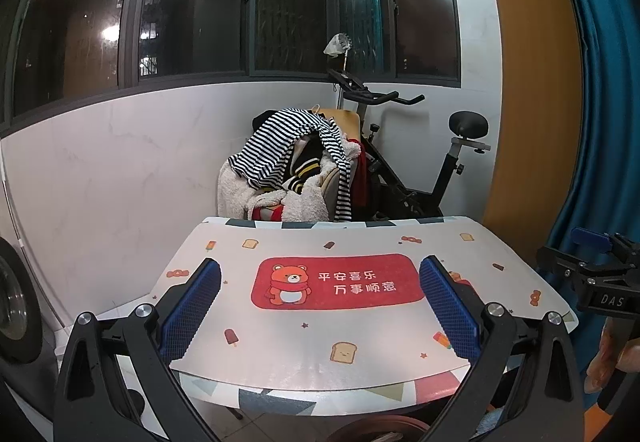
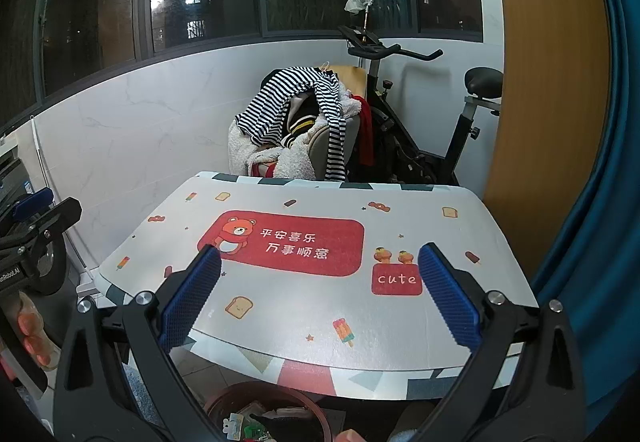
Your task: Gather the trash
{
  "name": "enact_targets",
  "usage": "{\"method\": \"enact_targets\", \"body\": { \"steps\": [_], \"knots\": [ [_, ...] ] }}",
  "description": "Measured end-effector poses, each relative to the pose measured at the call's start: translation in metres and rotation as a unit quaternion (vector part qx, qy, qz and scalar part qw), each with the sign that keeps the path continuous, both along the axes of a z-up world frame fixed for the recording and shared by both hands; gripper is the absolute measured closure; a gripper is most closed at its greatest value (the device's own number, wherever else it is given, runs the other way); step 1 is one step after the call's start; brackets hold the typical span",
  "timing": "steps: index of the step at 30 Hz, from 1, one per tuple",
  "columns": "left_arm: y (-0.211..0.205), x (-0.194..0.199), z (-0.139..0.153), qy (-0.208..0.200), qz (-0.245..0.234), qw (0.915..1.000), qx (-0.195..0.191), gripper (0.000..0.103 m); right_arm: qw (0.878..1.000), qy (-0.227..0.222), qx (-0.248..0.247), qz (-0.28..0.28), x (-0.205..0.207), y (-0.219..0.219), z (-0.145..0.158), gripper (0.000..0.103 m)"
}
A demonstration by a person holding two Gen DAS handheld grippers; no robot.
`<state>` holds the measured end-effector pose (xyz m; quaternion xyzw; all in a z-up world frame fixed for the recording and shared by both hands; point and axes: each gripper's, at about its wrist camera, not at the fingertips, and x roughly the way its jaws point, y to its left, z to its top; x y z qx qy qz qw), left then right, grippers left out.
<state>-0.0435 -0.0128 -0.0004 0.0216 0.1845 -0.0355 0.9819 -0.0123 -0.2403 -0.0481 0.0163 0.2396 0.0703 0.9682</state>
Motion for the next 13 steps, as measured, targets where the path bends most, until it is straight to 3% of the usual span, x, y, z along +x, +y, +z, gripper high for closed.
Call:
{"method": "enact_targets", "body": {
  "steps": [13],
  "knots": [
    [-0.005, -0.0008, -0.0028, -0.005, 0.018, 0.9997, 0.017, 0.006, 1.0, 0.005, 0.0, -0.002, 0.0003, -0.0015, -0.0025, 0.006]
  ]
}}
